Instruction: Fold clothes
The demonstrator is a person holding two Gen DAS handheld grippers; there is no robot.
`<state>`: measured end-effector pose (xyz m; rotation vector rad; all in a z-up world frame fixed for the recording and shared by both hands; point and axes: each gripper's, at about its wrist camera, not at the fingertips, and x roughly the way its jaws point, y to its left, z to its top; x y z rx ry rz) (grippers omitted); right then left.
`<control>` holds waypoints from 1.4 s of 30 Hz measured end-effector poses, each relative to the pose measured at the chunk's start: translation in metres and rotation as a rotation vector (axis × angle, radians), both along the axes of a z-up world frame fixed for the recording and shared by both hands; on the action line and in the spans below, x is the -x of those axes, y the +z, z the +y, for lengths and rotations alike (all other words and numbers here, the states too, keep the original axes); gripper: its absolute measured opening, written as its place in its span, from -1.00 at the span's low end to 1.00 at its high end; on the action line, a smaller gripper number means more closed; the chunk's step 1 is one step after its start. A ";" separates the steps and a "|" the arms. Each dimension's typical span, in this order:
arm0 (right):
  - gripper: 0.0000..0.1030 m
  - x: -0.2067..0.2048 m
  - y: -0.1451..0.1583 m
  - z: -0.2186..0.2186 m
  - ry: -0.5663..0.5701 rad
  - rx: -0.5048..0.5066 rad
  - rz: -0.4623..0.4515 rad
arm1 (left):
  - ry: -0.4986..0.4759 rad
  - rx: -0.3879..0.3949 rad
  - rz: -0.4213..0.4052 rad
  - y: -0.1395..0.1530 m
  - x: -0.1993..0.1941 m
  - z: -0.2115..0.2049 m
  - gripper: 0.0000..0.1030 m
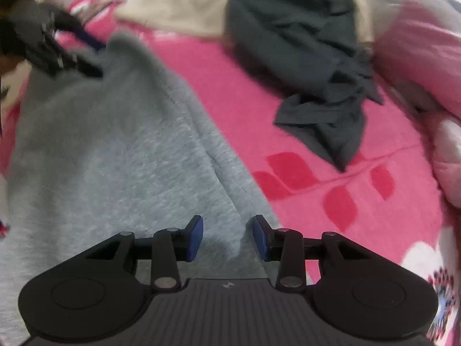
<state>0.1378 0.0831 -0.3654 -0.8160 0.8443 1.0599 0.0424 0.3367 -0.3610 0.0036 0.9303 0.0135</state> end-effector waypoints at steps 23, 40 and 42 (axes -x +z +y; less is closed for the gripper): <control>-0.90 0.001 0.003 0.034 0.023 0.120 -0.205 | -0.064 0.004 -0.052 0.000 0.004 0.006 0.27; -0.76 0.008 0.075 0.053 -0.138 -0.216 0.033 | -0.012 0.157 0.029 0.012 -0.011 0.029 0.26; -0.76 0.013 0.060 0.081 -0.096 -0.276 0.106 | -0.018 0.165 0.033 0.012 -0.012 0.030 0.25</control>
